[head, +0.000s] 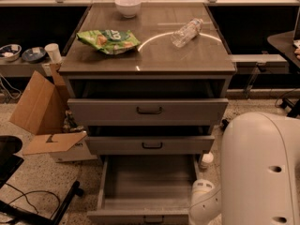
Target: Open bottom drawer
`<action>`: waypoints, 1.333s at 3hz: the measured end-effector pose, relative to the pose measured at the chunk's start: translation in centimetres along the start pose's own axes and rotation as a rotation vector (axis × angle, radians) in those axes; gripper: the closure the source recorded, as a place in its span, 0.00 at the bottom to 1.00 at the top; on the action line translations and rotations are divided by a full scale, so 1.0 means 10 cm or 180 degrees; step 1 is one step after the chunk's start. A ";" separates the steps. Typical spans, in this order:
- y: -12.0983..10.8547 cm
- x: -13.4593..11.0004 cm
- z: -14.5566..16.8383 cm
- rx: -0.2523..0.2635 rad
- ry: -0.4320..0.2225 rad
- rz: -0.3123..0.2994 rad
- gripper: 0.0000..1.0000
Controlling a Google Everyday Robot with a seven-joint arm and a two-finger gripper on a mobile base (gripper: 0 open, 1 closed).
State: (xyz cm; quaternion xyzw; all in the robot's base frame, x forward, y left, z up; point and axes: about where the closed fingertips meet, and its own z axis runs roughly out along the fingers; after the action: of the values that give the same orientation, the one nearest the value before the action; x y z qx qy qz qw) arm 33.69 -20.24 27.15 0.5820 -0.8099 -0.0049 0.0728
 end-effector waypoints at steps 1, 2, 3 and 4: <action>-0.26 -0.11 0.10 0.0048 -0.0183 -0.0056 0.00; -0.48 -0.18 0.37 -0.0037 -0.0351 -0.0085 0.00; -0.45 -0.17 0.33 -0.0064 -0.0346 -0.0158 0.00; -0.48 -0.16 0.30 -0.0024 -0.0288 -0.0122 0.00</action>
Offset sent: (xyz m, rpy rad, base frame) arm 0.0910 -0.0277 -0.0635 0.1854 0.0163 0.0536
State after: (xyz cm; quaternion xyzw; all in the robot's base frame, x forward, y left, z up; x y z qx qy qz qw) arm 38.36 -20.56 23.57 0.5963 -0.8011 -0.0356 0.0381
